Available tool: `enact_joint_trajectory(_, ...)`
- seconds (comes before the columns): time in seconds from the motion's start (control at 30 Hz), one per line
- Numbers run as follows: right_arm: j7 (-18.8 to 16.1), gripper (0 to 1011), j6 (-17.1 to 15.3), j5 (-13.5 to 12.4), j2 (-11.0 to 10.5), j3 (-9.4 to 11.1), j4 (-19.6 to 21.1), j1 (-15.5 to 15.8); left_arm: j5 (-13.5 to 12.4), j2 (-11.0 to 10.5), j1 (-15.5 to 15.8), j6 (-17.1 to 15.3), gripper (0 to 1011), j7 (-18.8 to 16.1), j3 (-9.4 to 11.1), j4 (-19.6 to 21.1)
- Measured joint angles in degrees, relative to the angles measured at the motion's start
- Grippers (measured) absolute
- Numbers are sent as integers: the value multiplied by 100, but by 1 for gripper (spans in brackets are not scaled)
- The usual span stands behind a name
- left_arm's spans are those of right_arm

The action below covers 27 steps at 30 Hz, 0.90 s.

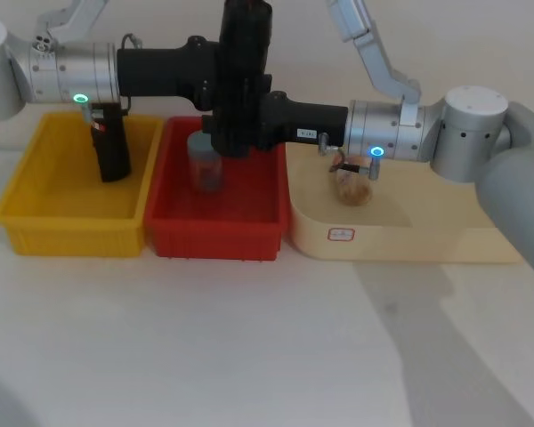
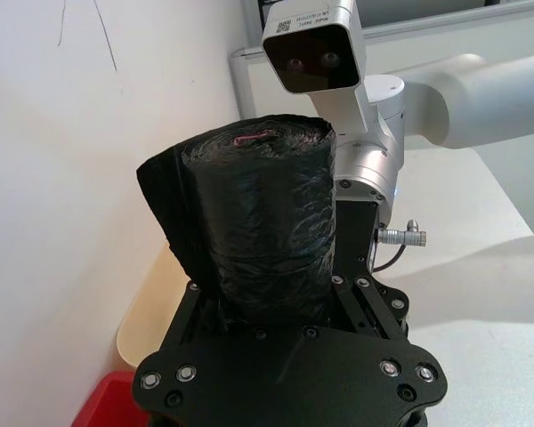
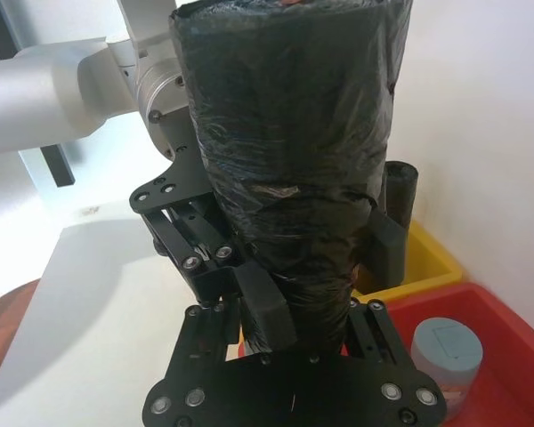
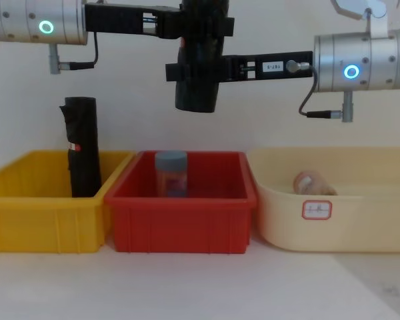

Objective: Pick up the garbage bag with the one hand and transfer it to the other hand.

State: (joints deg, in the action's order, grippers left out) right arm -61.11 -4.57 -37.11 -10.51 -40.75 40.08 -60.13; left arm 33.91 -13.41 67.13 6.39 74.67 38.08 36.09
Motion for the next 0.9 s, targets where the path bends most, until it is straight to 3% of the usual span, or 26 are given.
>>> enact_joint_trajectory(0.37,-5,464,5,1,6,0,-8,-5,-1,0,0,0,418,0,0,0)
enact_joint_trajectory(0.9,-8,464,5,1,10,0,-15,-6,-1,-1,0,0,418,-5,0,0)
